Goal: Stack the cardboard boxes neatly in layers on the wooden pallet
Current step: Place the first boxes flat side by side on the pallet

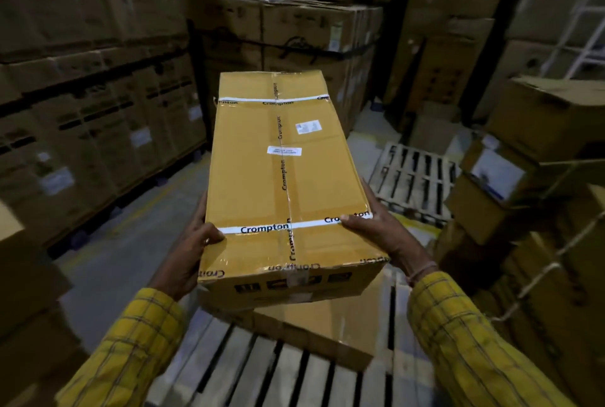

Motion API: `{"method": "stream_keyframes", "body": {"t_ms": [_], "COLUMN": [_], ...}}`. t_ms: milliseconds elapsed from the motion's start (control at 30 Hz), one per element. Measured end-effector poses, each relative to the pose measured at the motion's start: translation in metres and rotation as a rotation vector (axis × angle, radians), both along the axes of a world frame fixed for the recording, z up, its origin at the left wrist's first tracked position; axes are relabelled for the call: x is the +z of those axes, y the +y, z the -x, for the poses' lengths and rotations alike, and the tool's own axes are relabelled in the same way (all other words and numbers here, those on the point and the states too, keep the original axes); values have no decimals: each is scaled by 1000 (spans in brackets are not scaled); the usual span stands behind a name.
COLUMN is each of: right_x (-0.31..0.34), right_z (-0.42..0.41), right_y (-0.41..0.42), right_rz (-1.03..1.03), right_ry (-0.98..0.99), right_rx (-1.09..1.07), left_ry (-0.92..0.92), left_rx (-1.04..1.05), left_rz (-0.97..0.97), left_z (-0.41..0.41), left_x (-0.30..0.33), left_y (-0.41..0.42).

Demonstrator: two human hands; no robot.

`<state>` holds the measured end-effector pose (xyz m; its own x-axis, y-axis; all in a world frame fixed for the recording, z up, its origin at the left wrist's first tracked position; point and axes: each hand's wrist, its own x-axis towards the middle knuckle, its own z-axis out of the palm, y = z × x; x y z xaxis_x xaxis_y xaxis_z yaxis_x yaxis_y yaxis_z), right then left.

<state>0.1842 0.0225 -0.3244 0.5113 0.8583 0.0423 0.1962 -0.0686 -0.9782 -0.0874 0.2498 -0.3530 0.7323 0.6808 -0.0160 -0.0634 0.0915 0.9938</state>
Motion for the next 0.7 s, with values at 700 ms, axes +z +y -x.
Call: {"method": "stream_keyframes", "body": {"t_ms": [700], "right_x": [-129], "right_z": [-125], "right_y": [-6], "right_rz": [-8], "right_ry": [216], "right_rx": [-422], "left_ry": [106], "left_rx": [-143], "left_rz": [15], "left_z": [-211], "left_x": [-106], "left_y": [35]}}
